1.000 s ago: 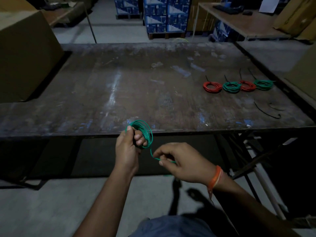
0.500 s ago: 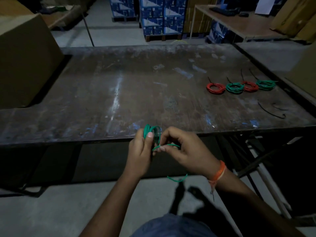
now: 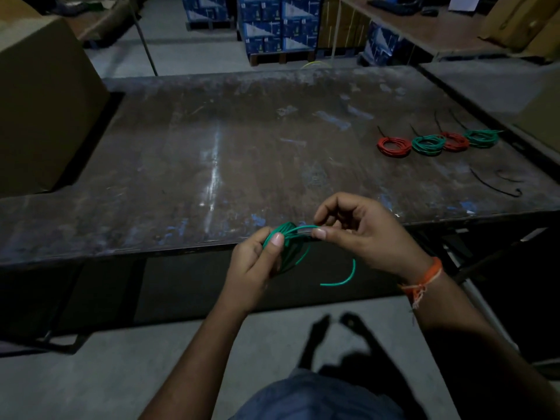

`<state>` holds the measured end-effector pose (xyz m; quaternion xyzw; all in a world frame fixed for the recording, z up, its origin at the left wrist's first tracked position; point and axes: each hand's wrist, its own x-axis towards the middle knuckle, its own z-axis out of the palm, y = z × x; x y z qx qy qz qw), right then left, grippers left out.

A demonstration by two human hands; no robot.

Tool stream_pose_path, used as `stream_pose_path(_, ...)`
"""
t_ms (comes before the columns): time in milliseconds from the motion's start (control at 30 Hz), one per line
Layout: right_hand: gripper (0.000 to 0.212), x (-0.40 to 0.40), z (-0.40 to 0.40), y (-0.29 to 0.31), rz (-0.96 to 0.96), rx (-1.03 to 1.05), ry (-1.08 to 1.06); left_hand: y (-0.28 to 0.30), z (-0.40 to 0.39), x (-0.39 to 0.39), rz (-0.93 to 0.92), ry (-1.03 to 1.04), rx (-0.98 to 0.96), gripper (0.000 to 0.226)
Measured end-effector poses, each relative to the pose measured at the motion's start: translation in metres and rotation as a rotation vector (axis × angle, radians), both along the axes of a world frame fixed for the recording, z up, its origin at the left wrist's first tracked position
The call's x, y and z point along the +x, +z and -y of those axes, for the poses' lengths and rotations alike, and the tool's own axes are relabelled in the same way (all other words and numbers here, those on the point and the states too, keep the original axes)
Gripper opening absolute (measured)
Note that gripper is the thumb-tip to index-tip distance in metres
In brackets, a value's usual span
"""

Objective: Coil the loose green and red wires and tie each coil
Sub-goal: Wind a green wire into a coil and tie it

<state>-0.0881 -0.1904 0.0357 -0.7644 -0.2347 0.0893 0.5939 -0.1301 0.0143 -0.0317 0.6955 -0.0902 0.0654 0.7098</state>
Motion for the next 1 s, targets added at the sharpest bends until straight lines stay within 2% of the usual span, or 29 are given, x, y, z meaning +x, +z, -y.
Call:
stream_pose_path(133, 0.02, 0.007, 0.022, 0.0, -0.122, -0.233, 0.114, -0.001, -0.007, 0.008, -0.052, -0.023, -0.097, 0.032)
stream_pose_path(200, 0.016, 0.013, 0.028, 0.003, 0.052, -0.441, 0.03, -0.002, -0.008, 0.012, -0.082, -0.067, -0.106, 0.033)
stream_pose_path(267, 0.01, 0.019, 0.027, 0.003, 0.309, -0.518, -0.125, -0.002, -0.004, 0.015, -0.103, -0.116, -0.128, 0.032)
stream_pose_path(333, 0.008, 0.024, 0.023, 0.002, 0.423, -0.409, -0.218, -0.003, 0.001, 0.02, -0.135, -0.14, -0.185, 0.031)
stream_pose_path(367, 0.007, 0.027, 0.021, 0.0, 0.407, -0.34, -0.236, -0.003, 0.003, 0.023, -0.157, -0.151, -0.227, 0.03)
stream_pose_path(500, 0.008, 0.045, 0.018, -0.013, 0.15, -0.169, -0.222, -0.002, 0.011, 0.044, -0.215, -0.215, -0.474, 0.027)
stream_pose_path(600, 0.009, 0.062, 0.016, -0.029, -0.02, -0.052, -0.165, -0.001, 0.017, 0.067, -0.232, -0.224, -0.591, 0.027)
stream_pose_path(767, 0.011, 0.102, 0.022, -0.048, -0.127, 0.096, -0.168, 0.0, 0.035, 0.116, -0.232, -0.186, -0.641, 0.044)
stream_pose_path(933, 0.009, 0.154, 0.04, -0.058, -0.161, 0.245, -0.221, 0.003, 0.069, 0.173, -0.243, -0.112, -0.659, 0.041)
stream_pose_path(1000, 0.01, 0.176, 0.048, -0.061, -0.171, 0.287, -0.249, 0.004, 0.082, 0.195, -0.26, -0.069, -0.668, 0.032)
